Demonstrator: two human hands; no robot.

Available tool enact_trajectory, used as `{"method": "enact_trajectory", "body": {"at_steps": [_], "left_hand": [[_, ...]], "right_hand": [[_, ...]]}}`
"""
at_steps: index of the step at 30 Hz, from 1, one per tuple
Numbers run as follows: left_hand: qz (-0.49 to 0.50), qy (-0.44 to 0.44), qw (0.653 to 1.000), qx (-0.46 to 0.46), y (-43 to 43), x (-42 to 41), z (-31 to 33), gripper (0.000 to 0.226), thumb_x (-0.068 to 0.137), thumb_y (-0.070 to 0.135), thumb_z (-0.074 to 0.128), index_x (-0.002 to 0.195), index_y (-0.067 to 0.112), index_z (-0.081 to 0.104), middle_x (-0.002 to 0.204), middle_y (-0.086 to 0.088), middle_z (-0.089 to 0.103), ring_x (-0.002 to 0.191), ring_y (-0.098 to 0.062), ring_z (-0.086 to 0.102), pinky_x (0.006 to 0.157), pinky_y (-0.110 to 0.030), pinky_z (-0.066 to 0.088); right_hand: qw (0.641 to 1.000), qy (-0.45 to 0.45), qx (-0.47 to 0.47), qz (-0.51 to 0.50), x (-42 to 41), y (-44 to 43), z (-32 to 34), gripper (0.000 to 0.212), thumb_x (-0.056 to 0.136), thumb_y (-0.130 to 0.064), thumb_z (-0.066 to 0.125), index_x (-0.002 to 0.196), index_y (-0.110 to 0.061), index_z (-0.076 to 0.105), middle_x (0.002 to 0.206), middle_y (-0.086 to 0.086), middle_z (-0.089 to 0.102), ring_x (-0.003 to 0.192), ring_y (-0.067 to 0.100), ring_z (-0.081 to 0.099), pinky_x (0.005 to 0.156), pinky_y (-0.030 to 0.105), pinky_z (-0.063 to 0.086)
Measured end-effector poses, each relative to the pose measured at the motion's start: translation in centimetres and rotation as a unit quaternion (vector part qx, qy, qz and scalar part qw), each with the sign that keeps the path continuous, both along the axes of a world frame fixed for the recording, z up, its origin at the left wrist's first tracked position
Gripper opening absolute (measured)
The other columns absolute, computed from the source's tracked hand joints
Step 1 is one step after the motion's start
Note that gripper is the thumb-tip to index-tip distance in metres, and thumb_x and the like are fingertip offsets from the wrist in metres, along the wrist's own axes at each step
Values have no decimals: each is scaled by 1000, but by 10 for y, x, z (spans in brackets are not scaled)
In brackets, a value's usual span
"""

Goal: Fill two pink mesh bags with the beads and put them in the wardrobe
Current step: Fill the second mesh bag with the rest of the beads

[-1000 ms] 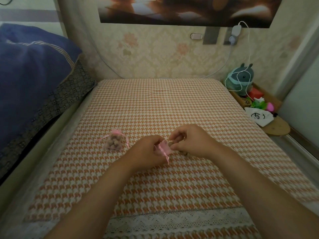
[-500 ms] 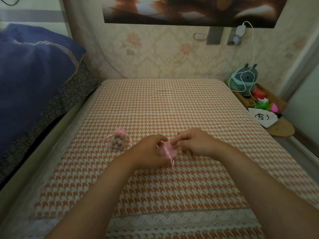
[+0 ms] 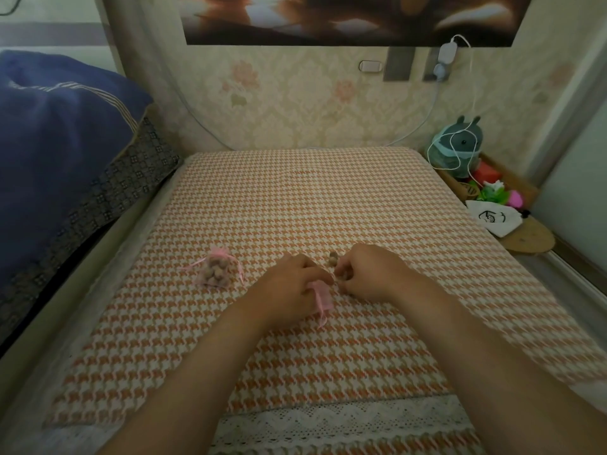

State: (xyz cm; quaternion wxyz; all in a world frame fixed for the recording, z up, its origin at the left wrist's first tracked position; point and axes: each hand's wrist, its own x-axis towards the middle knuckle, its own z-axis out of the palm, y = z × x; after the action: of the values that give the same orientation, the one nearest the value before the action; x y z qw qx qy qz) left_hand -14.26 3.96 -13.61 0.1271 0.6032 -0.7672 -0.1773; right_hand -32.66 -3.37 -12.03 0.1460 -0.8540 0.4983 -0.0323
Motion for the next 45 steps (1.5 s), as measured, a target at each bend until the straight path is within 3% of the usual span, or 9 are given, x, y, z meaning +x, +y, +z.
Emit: {"method": "enact_trajectory", "body": {"at_steps": [5,16,22,29,32,35,37,41,45], "left_hand": [[15,15,999,-48,-4,5,1,29,87,19,49,108,31,64,111,6,58,112,-16,45,99,-38,42],[87,168,981,-46,4,8,13,18,99,20,55,91,28,69,93,12,68,88,-6,63,80,-35,56],[94,200,974,-49,5,11,11,15,99,25,57,88,30,66,88,11,69,87,-8,64,82,-40,56],[100,206,972,-44,4,15,10,16,97,22,57,88,32,65,90,9,69,87,-14,65,82,-44,56],[100,197,974,-47,4,15,11,18,97,21,57,87,33,65,91,10,68,88,-12,65,83,-42,56],[104,194,975,-42,4,15,11,20,96,20,57,85,35,64,92,10,69,86,-12,66,82,-40,57],[103,189,976,-42,3,15,11,21,96,20,57,84,36,64,91,11,69,87,-11,65,82,-39,57],[100,191,975,-48,3,15,9,19,95,20,58,85,35,65,92,13,69,89,-7,64,83,-38,56],[99,201,973,-49,3,17,7,19,95,18,58,86,33,66,91,13,69,88,-9,65,83,-40,57]], "right_hand": [[1000,-5,-2,1,-1,-4,-2,18,91,-25,68,104,-31,78,110,-10,74,95,12,67,86,36,58],[923,-334,180,-64,1,7,13,15,82,-25,84,95,-26,77,92,-2,77,88,20,74,87,42,62],[931,-307,195,-36,11,13,8,31,81,-26,84,111,-24,74,87,0,79,56,-3,62,51,16,46],[933,-322,149,-58,6,1,5,29,92,-18,73,118,-28,69,84,-7,77,64,31,69,57,34,59],[962,-256,15,-91,-3,-10,-3,22,94,-20,69,114,-28,72,91,-15,71,89,13,71,77,25,57],[979,-185,-9,-88,-2,-11,-9,18,97,-24,65,109,-34,73,93,-14,73,80,6,70,64,18,52],[988,-137,-20,-67,4,-10,-13,17,98,-27,62,110,-34,72,97,-10,73,69,8,69,59,24,53],[992,-46,-110,-32,18,-16,-21,27,97,-37,61,121,-31,70,119,-3,60,100,19,63,76,31,49],[990,-21,-139,-23,28,-17,-25,20,97,-25,60,109,-28,75,116,-4,64,95,20,65,67,28,43]]}}
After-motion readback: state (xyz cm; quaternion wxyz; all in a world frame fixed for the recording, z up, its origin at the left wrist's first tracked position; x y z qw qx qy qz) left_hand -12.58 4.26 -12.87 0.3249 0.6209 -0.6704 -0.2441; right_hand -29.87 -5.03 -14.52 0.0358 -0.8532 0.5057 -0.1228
